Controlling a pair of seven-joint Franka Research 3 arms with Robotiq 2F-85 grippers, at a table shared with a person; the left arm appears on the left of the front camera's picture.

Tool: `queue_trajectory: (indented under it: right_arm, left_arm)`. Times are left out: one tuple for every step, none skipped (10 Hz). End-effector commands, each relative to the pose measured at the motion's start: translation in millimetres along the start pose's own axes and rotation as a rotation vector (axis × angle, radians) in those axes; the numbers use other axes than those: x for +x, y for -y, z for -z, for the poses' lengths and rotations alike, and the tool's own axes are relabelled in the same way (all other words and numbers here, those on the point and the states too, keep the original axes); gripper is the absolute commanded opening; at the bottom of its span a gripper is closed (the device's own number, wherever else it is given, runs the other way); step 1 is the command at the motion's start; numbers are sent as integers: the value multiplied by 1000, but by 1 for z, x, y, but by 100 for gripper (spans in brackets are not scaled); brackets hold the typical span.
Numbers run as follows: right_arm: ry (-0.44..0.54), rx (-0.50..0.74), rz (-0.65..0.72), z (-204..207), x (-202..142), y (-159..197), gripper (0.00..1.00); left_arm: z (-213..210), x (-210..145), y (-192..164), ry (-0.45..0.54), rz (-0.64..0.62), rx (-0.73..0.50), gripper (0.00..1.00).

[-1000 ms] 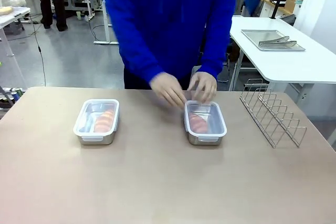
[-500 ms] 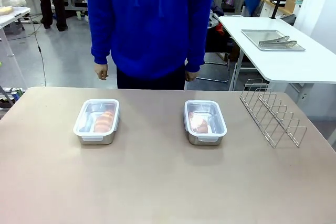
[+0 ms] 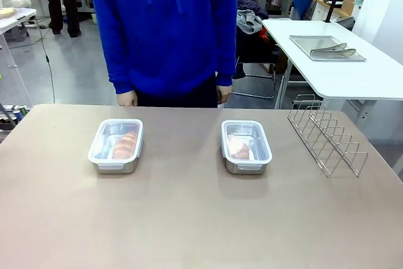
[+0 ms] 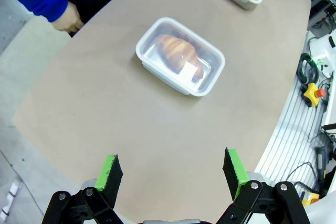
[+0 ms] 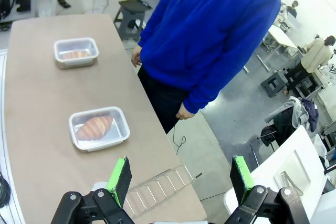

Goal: Place the bread in airtight containers.
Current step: Release when the human grabs the Airtight Container lid.

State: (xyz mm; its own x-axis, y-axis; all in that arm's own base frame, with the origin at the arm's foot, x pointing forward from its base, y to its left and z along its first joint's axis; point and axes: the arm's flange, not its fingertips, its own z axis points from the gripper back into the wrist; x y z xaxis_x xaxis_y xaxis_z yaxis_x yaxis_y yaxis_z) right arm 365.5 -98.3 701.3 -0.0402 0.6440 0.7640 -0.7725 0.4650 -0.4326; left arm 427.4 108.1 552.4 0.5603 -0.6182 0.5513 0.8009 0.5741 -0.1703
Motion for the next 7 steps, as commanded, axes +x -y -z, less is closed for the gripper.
queue_trajectory:
  right_arm:
    - [20, -1, -14, 1, 0, 1, 100]
    - [20, -1, -14, 1, 0, 1, 100]
    - [20, -1, -14, 1, 0, 1, 100]
    - [20, -1, -14, 1, 0, 1, 100]
    - [20, -1, -14, 1, 0, 1, 100]
    - [20, -1, -14, 1, 0, 1, 100]
    - [20, -1, -14, 1, 0, 1, 100]
  left_arm:
    - [0, 2, 1, 12, 4, -11, 100]
    - [0, 2, 1, 12, 4, -11, 100]
    - [0, 2, 1, 12, 4, -11, 100]
    - [0, 2, 1, 12, 4, -11, 100]
    - [0, 2, 1, 12, 4, -11, 100]
    - [0, 2, 1, 12, 4, -11, 100]
    - [0, 2, 1, 12, 4, -11, 100]
